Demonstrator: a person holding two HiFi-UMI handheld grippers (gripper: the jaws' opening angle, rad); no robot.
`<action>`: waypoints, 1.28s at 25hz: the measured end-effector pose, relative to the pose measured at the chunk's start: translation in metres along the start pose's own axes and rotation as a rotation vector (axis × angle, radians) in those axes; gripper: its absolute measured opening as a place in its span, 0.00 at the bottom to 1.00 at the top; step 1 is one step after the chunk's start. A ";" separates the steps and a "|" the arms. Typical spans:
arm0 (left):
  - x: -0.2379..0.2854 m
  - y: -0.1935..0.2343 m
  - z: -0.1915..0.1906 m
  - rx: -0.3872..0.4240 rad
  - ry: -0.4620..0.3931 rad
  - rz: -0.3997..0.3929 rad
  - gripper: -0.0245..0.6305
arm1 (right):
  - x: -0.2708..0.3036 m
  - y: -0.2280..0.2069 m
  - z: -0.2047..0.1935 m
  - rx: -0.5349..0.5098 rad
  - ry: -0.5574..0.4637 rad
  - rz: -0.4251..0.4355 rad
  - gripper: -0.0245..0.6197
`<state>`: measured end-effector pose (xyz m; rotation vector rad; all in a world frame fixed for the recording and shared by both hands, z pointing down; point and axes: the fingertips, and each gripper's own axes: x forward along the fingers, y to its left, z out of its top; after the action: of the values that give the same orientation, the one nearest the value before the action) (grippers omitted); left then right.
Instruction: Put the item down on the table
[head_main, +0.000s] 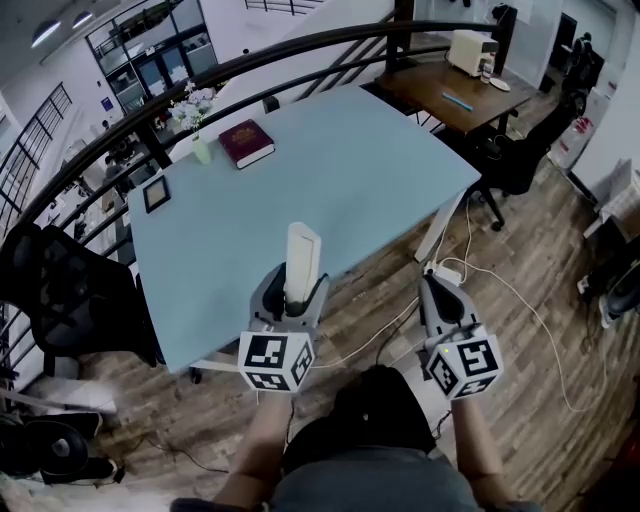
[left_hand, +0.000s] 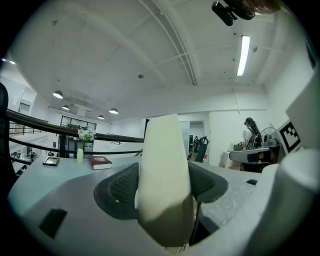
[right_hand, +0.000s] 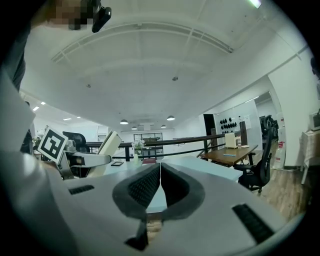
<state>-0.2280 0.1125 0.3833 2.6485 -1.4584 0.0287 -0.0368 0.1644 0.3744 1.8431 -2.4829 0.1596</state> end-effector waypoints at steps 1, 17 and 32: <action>0.004 0.001 0.000 0.001 -0.001 -0.001 0.49 | 0.003 -0.004 0.001 -0.002 -0.002 -0.004 0.03; 0.144 0.001 0.018 0.018 -0.030 0.104 0.49 | 0.088 -0.132 0.019 0.000 -0.031 0.028 0.07; 0.275 -0.018 0.078 0.108 -0.081 0.258 0.49 | 0.167 -0.268 0.041 0.032 -0.049 0.130 0.07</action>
<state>-0.0688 -0.1179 0.3246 2.5498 -1.8664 0.0241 0.1721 -0.0758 0.3653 1.7174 -2.6499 0.1617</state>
